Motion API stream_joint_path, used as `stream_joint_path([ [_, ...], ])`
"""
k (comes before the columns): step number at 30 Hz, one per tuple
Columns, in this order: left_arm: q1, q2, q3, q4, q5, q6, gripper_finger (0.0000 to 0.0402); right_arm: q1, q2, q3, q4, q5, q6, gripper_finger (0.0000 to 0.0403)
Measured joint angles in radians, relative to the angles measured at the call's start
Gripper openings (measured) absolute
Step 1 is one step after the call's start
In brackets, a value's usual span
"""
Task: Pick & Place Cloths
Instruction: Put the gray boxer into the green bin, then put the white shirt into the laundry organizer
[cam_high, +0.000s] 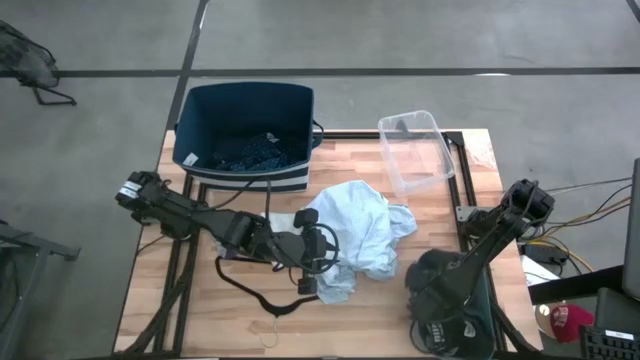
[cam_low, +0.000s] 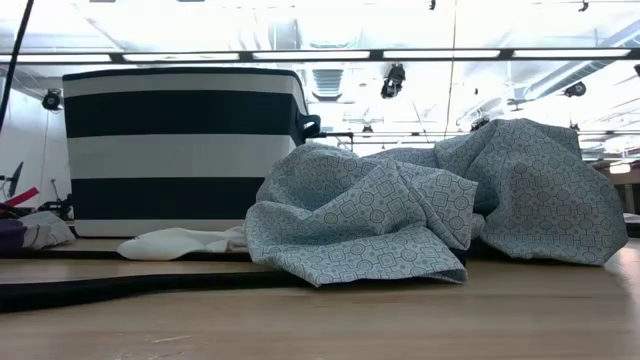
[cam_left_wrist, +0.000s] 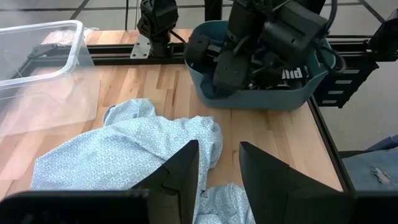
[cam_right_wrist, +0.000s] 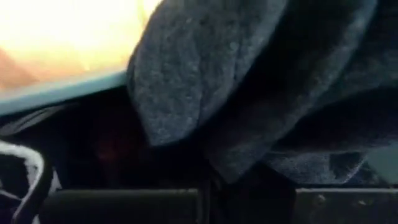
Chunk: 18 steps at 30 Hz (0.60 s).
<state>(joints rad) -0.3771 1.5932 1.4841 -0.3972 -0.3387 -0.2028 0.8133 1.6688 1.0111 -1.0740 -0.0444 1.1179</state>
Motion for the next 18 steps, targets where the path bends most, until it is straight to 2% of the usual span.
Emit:
stream_joint_path([
  [11,0.0,0.0,0.0,0.0,0.0,0.0,0.0122,0.0,0.0,0.159,-0.082,0.045,-0.024,0.0073],
  [18,-0.001,-0.001,-0.021,0.002,0.001,-0.01,0.0122,0.0,0.001,0.258,-0.26,0.172,0.022,0.0122],
])
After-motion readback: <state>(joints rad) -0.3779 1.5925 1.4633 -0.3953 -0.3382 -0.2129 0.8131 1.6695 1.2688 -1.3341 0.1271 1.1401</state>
